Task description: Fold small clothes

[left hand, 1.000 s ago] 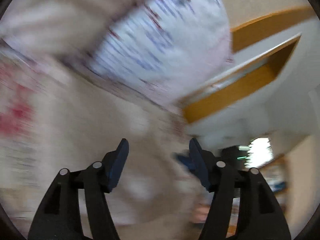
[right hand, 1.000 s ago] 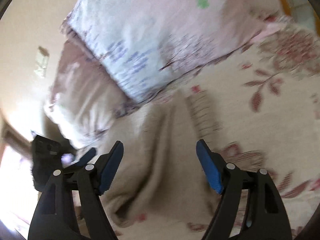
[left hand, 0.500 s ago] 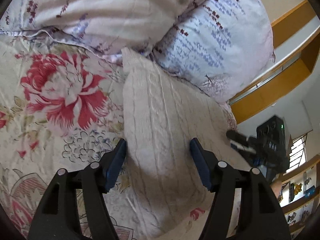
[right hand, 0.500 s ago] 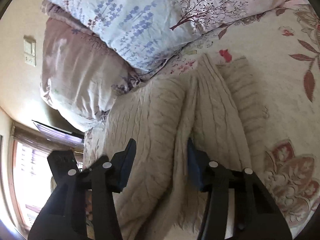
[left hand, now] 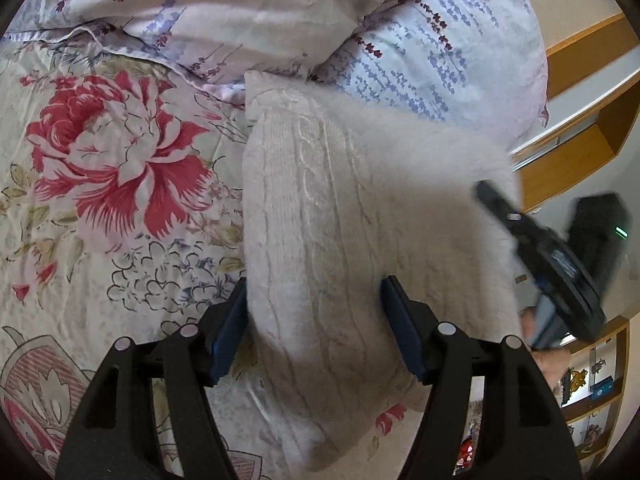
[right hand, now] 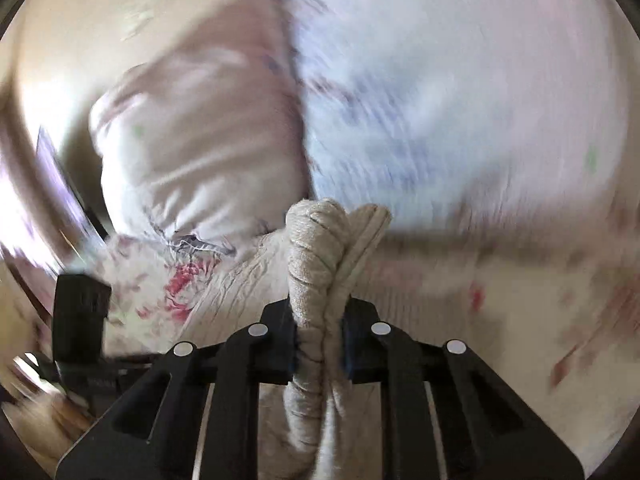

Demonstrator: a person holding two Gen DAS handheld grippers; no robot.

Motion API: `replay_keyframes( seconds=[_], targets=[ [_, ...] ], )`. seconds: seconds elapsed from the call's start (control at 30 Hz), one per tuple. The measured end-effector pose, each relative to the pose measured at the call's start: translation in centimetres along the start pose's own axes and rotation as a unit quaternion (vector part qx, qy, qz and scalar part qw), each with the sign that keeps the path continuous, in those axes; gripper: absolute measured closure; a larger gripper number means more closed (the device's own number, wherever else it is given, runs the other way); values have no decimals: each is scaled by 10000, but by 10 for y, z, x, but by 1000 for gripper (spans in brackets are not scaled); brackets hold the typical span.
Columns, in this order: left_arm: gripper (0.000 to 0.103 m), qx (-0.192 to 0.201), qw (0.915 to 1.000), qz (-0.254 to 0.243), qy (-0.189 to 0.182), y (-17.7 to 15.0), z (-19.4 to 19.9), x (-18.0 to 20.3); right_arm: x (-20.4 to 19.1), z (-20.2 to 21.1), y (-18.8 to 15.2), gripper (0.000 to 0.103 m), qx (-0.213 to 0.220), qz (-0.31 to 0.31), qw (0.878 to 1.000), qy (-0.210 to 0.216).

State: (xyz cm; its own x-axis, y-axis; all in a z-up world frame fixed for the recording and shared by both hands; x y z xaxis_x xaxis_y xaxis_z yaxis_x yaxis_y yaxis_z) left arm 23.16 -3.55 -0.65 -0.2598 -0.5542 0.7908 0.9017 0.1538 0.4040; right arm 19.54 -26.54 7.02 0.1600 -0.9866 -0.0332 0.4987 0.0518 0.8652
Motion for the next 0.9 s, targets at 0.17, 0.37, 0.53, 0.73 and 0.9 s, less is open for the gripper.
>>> replay_keyframes(
  seconds=[0.17, 0.37, 0.53, 0.73, 0.9],
  targets=[
    [34, -3, 9995, -234, -223, -4, 5, 10, 14, 21, 4, 86, 259, 189, 9983, -484],
    [34, -256, 9979, -475, -367, -12, -5, 22, 58, 25, -4, 87, 200, -274, 9974, -629],
    [34, -384, 9964, -665, -353, -16, -9, 27, 97, -24, -32, 86, -642, -743, 9893, -1081],
    [34, -446, 9970, -587, -214, -16, -12, 27, 131, -29, -45, 71, -1013, -1661, 9757, -1012],
    [34, -503, 9975, -464, -198, -19, -6, 33, 143, 33, -57, 44, -585, -2118, 9729, -717]
  ],
)
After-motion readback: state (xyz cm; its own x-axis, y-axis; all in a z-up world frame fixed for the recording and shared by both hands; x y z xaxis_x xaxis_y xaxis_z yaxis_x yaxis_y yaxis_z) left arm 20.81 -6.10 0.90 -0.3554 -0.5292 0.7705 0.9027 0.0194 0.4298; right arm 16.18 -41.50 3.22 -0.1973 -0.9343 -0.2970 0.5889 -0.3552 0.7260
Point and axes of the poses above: each gripper's, at about its wrist camera, not at the fingertips, and z roughly against the way its jaws point, x to its right, y to its top, the point moved 1 cm from there along -z, roughly the way its jaws point, and after that the axes turned 12 degrees about -y, right-handed, at the moved point
